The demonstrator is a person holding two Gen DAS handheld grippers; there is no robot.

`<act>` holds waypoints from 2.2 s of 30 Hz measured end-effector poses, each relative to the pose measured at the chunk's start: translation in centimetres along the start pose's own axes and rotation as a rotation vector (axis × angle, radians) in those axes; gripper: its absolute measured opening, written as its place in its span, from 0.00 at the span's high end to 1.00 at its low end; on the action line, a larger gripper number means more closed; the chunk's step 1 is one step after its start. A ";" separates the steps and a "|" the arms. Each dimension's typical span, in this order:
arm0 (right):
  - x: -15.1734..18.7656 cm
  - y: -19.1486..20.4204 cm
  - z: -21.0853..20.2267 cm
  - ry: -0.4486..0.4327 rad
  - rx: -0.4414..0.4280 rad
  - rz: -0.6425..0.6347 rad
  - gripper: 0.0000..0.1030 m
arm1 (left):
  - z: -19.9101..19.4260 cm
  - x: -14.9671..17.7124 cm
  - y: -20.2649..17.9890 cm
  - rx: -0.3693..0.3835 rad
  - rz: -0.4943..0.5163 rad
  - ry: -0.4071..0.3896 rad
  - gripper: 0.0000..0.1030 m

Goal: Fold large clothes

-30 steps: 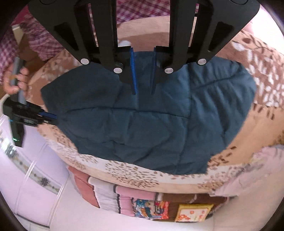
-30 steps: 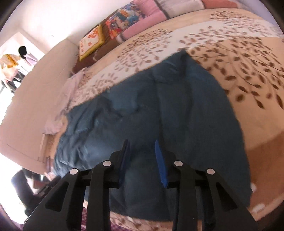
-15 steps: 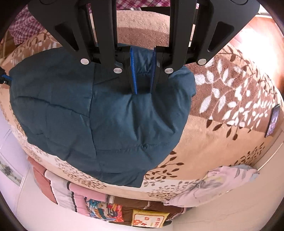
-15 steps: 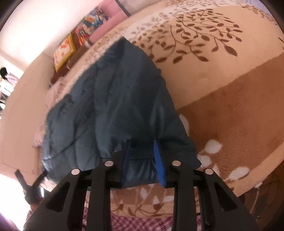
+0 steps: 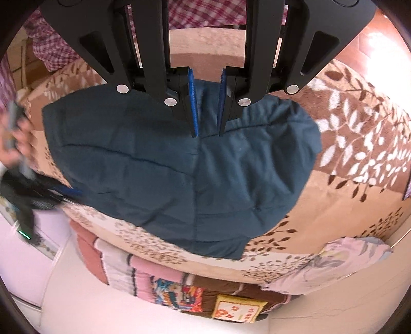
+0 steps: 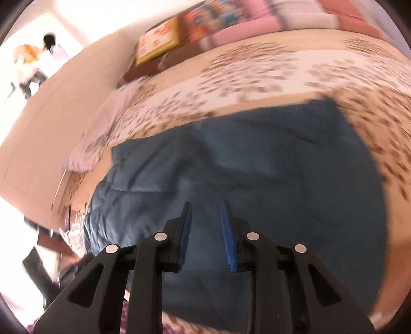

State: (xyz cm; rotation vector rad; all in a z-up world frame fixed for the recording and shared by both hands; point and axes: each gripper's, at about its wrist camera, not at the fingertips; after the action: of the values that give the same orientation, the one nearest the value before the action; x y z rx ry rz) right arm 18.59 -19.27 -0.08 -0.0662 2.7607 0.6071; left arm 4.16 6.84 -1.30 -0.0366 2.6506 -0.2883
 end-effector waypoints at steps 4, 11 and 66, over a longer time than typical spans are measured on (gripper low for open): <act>-5.6 1.7 5.6 0.087 0.058 0.015 0.74 | 0.2 0.3 -0.2 0.009 0.032 -0.006 0.86; -9.2 1.4 13.3 0.211 0.218 -0.016 0.77 | 1.4 0.3 0.9 0.060 0.006 0.018 0.86; 9.3 4.8 5.4 0.211 0.034 -0.117 0.95 | -0.7 3.5 4.5 0.074 -0.259 0.008 0.22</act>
State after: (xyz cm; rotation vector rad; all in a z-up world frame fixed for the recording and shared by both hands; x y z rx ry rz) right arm 10.81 -12.42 -5.67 -0.2987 2.9425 0.5510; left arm 0.85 11.12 -3.16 -0.3567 2.6403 -0.4716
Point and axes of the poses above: each gripper's, at about its wrist camera, not at the fingertips, and z roughly the way its jaws point, y to its left, x to its underside, and after that the axes turned 14 degrees about y, right-handed
